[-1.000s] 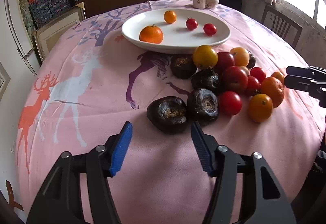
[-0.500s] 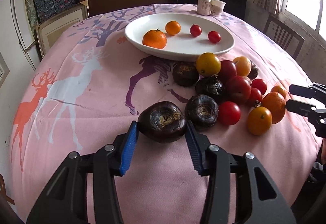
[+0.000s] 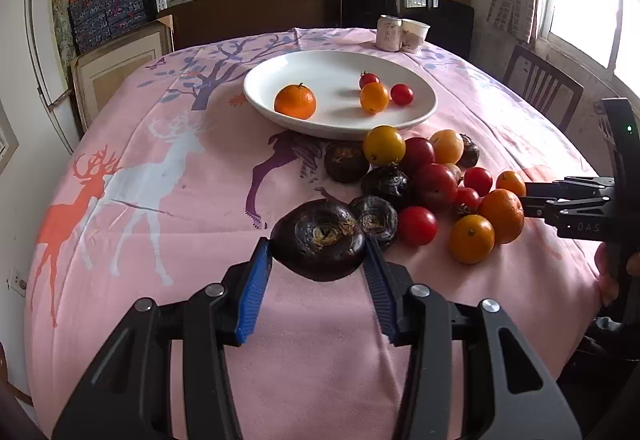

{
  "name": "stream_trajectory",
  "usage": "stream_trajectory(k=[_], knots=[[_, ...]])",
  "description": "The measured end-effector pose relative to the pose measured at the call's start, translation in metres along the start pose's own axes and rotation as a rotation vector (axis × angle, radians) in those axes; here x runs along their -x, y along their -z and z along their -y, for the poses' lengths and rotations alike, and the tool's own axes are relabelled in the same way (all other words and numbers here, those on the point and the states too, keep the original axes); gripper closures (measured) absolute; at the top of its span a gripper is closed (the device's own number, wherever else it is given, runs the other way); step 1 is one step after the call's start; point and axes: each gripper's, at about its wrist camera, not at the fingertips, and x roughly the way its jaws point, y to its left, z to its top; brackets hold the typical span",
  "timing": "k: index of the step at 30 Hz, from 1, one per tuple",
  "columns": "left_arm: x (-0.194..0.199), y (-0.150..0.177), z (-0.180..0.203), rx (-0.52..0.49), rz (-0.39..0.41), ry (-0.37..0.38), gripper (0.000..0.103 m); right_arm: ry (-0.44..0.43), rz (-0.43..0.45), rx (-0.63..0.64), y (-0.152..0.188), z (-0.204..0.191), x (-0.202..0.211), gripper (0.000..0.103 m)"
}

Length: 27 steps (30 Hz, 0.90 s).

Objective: Organize fruits
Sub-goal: 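Grasp a dark purple fruit with the left tool while the right tool grasps an orange, then place the dark fruit on the plate with the left tool while the right tool places the orange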

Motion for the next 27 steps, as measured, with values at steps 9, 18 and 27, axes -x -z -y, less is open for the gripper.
stream_trajectory(k=[9,18,27], knots=[[0.002,-0.005,-0.006,0.029,0.008,0.019,0.057,-0.029,0.087,-0.006,-0.012,0.001,0.016,0.065],[-0.027,-0.094,-0.002,-0.031,0.046,0.097,0.057,-0.065,0.178,-0.014,-0.114,0.007,0.026,0.065],[-0.127,-0.173,-0.005,-0.022,-0.041,0.066,0.055,-0.063,0.128,-0.102,-0.196,0.018,-0.047,0.063]])
